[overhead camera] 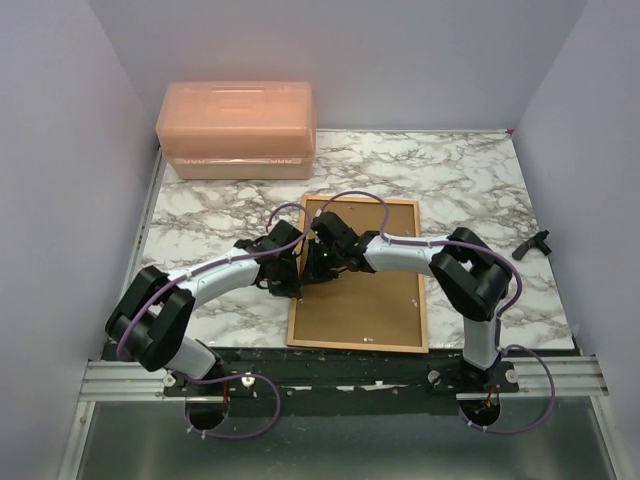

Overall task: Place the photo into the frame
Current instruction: Install the photo frame at the center of the board.

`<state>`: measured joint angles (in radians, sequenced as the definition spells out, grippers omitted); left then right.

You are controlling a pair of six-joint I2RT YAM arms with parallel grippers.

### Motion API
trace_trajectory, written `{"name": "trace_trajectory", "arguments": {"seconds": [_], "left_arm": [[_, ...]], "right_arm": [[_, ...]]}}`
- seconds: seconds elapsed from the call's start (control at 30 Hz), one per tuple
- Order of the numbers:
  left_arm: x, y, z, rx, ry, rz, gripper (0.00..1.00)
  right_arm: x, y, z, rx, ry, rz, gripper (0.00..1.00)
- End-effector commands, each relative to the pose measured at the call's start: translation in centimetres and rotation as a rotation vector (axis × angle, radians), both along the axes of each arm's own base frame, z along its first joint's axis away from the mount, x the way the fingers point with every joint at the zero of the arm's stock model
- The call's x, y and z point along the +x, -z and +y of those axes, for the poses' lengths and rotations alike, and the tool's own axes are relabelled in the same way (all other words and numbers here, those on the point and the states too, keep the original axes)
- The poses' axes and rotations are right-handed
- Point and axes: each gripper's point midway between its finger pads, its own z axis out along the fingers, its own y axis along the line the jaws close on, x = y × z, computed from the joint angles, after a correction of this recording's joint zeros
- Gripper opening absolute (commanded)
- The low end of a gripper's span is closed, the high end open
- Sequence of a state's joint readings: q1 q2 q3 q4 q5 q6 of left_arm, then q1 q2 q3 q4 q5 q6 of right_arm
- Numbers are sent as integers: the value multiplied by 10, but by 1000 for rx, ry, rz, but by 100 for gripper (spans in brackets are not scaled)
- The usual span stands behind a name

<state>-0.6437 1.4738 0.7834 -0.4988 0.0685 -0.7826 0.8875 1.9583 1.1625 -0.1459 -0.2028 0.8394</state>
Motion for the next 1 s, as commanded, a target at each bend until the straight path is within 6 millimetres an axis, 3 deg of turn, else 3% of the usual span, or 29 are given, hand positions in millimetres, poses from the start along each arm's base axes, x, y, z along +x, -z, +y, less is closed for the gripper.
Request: {"name": "trace_trajectory", "arguments": {"seconds": [0.0,0.2,0.4,0.53,0.63,0.67,0.77,0.87,0.97], "left_arm": [[-26,33,27,127,31,77,0],[-22,23,19,78,37,46,0],[-24,31,26,111,26,54,0],[-23,31,27,123,30,54,0],[-21,28,21,101,40,59,0],[-19,26,19,89,41,60,3],[-16,22,9,31,44,63,33],[-13,17,3,-16,41,60,48],[-9,13,3,-44,33,53,58]], "right_arm": [[-79,102,-93,-423,-54,252,0],[-64,91,-94,-462,-50,188,0],[-47,73,-90,-465,-49,117,0],[-34,47,-78,-392,-46,61,0],[-18,12,-68,-315,-27,-1,4],[-12,-1,-66,-283,-13,-20,7],[5,-34,-66,-198,24,-57,24],[16,-62,-78,-151,69,-93,43],[22,-79,-105,-160,131,-127,57]]}}
